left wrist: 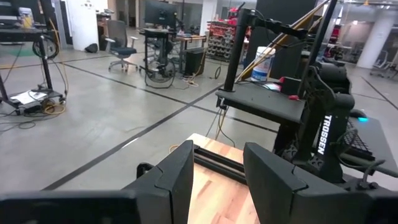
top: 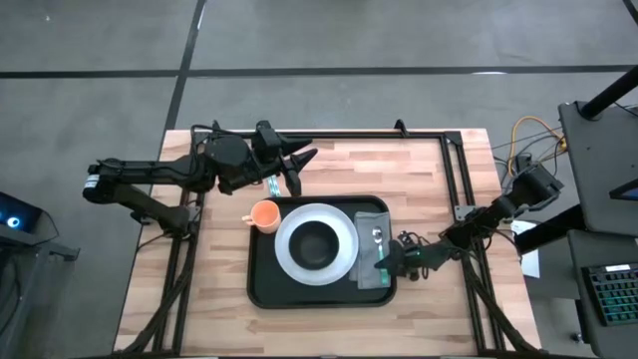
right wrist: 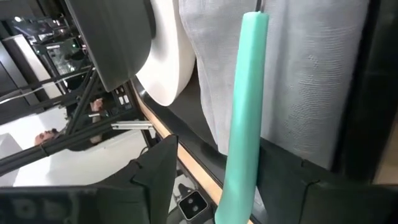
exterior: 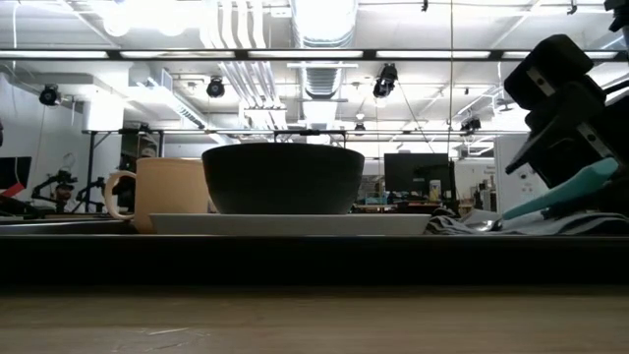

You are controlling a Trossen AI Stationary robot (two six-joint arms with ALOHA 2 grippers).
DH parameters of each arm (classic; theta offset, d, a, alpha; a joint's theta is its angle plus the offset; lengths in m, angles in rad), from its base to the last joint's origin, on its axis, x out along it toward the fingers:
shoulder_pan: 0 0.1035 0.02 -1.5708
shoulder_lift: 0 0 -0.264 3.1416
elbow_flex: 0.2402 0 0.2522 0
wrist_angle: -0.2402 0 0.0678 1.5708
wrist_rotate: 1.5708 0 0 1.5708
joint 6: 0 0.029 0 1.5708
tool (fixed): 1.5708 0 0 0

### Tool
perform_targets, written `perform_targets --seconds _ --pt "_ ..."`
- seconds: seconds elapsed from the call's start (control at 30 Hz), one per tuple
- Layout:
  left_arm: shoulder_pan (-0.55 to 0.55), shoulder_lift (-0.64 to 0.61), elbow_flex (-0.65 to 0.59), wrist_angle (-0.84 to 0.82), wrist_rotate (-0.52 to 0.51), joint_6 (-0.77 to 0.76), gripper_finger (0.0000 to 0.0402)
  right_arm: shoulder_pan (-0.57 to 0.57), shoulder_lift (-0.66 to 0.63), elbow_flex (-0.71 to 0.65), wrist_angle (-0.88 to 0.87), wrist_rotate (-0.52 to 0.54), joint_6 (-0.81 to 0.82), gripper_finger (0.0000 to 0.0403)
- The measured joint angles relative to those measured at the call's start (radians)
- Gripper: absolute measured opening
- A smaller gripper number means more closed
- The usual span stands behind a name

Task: Set up tray
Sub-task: Put the green spoon on the gray napkin

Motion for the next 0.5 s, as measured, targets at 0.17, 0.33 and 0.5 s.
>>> perform_targets --seconds 0.17,0.33,0.5 --pt "0.0 0.0 0.0 0.0 0.0 0.0 0.0121 0.013 -0.011 0.05 0.017 -0.048 0.0 0.0187" --pt "0.0 0.0 0.0 0.003 0.001 0.0 0.0121 0.075 -0.024 0.106 0.007 -0.107 0.052 0.0188" --pt "0.0 0.0 -0.001 0.003 0.044 0.0 0.0121 0.114 -0.024 0.119 -0.121 -0.107 0.127 0.0191"
